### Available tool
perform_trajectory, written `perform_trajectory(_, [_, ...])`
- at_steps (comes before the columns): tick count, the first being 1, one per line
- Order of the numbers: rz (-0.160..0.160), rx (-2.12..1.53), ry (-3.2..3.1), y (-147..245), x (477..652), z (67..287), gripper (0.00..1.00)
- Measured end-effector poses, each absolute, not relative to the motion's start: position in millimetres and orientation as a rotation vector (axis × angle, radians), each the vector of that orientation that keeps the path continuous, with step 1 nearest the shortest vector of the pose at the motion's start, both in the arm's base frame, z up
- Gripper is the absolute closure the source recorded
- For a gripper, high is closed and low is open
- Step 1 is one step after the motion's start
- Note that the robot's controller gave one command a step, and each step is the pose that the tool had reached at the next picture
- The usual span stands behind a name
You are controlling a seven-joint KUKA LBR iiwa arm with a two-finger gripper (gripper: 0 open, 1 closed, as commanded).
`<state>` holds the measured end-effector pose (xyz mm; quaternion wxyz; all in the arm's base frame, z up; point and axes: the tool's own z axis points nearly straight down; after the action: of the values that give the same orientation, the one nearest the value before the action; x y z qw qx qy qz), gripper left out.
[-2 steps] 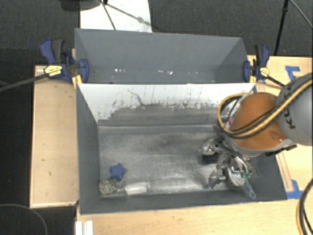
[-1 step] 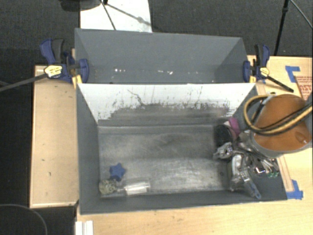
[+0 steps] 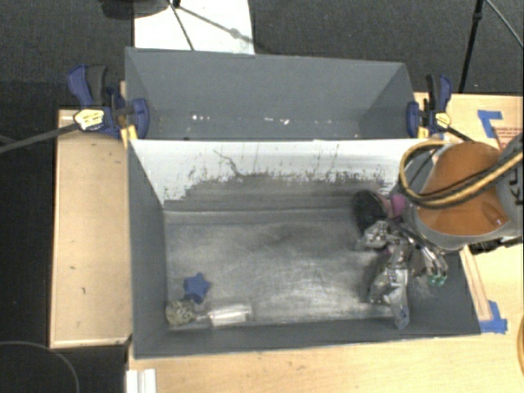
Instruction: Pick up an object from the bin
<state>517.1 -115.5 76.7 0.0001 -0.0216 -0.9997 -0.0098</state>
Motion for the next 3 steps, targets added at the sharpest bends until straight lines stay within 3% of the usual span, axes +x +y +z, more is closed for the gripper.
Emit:
perform_trajectory(1, [-0.02, 0.072, -3.134, -142, 546.4, 88, 0.0])
perform_trajectory(2, [0.001, -0.318, -3.135, -147, 567.8, 178, 0.0])
perform_trajectory(3, [-0.014, -0.395, -3.123, -133, 593.8, 85, 0.0])
